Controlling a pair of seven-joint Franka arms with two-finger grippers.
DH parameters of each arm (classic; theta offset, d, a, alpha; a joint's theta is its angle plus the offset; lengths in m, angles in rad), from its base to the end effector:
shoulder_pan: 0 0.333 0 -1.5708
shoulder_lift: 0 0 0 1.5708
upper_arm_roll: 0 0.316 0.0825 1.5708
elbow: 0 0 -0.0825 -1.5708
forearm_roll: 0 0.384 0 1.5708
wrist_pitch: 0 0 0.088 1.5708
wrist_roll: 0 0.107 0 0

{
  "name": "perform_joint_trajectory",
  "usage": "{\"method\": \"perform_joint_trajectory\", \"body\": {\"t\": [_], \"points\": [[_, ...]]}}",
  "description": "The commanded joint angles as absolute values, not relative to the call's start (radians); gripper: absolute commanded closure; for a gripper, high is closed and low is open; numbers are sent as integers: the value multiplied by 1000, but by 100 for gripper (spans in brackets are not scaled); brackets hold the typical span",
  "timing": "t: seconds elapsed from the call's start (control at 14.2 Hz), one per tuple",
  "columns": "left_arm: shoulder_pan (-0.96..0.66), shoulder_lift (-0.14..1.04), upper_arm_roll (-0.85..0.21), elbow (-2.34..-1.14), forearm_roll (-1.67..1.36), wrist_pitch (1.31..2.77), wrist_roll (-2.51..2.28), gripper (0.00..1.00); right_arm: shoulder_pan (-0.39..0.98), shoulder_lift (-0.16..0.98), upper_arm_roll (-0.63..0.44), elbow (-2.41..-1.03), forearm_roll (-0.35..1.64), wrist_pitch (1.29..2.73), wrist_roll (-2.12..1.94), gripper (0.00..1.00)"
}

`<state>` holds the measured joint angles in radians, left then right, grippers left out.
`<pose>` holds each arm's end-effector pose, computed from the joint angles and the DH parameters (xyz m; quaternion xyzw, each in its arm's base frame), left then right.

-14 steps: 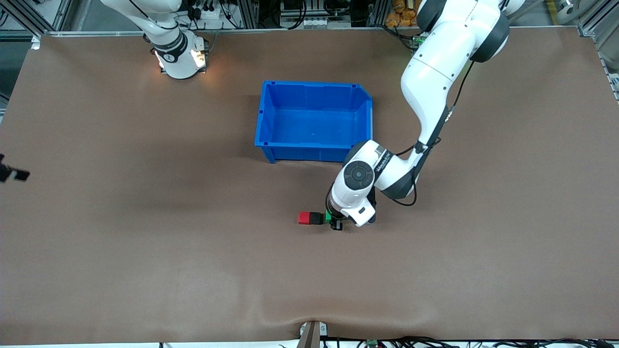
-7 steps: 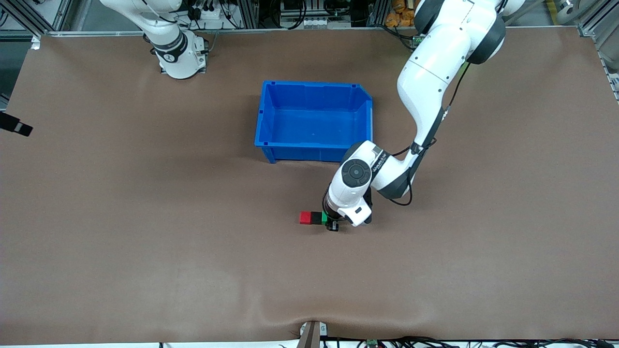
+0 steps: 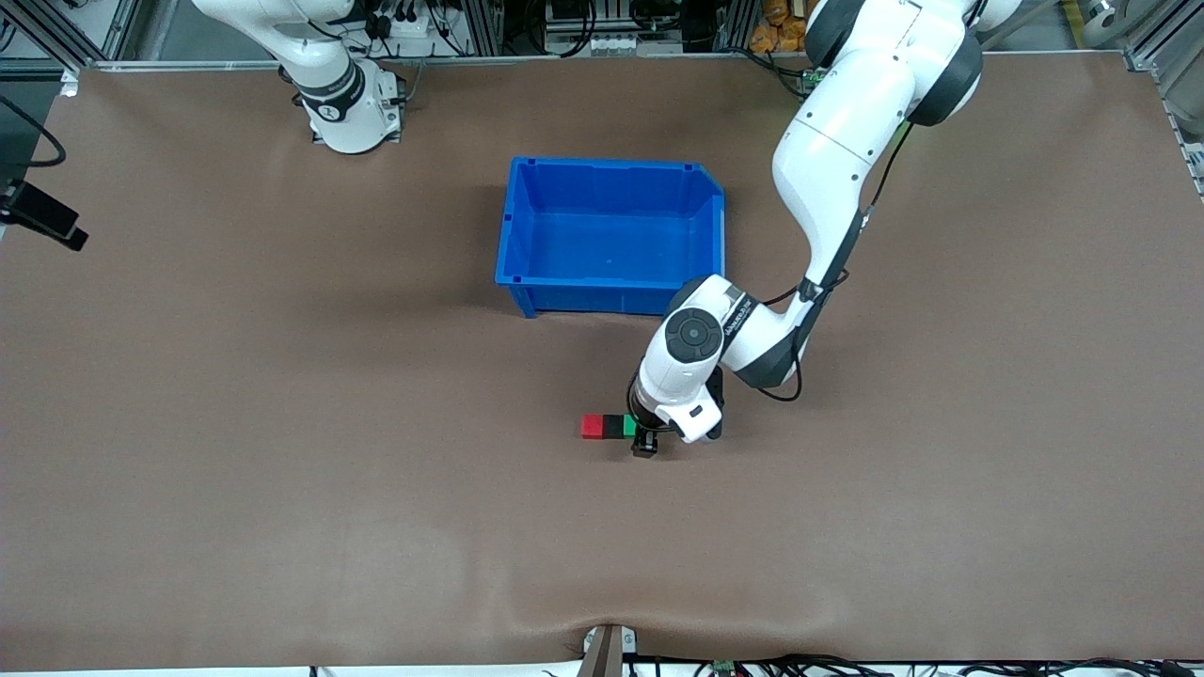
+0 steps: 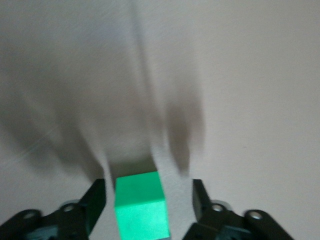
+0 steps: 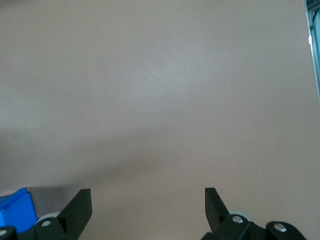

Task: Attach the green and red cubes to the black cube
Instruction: 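Open the left gripper and lift it off the green cube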

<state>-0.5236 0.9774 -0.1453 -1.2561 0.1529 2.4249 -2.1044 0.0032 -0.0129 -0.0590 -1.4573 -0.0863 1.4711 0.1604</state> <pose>0.6228 -0.4517 0.1866 0.7591 0.6431 0.0175 0.0992 0.5383 -0.0403 0.6761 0.9926 -0.1126 0.0155 0.0417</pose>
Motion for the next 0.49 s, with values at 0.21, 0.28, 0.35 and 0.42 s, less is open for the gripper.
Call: {"method": "perform_joint_trajectory", "body": {"t": [0.21, 0.28, 0.35, 0.42], "points": [[-431, 804, -130, -1259, 222, 2309, -2053, 0, 5, -26, -69, -1453, 12, 1396, 89, 0], [-399, 758, -130, -1264, 221, 2301, -2028, 0, -9, -32, -81, -1463, 44, 1394, 72, 0], [-347, 711, -136, -1272, 222, 2298, -2016, 0, -18, -41, -84, -1465, 66, 1387, 69, 0], [-301, 668, -143, -1291, 222, 2293, -2007, 0, -18, -52, -86, -1466, 66, 1365, 58, 0]]}}
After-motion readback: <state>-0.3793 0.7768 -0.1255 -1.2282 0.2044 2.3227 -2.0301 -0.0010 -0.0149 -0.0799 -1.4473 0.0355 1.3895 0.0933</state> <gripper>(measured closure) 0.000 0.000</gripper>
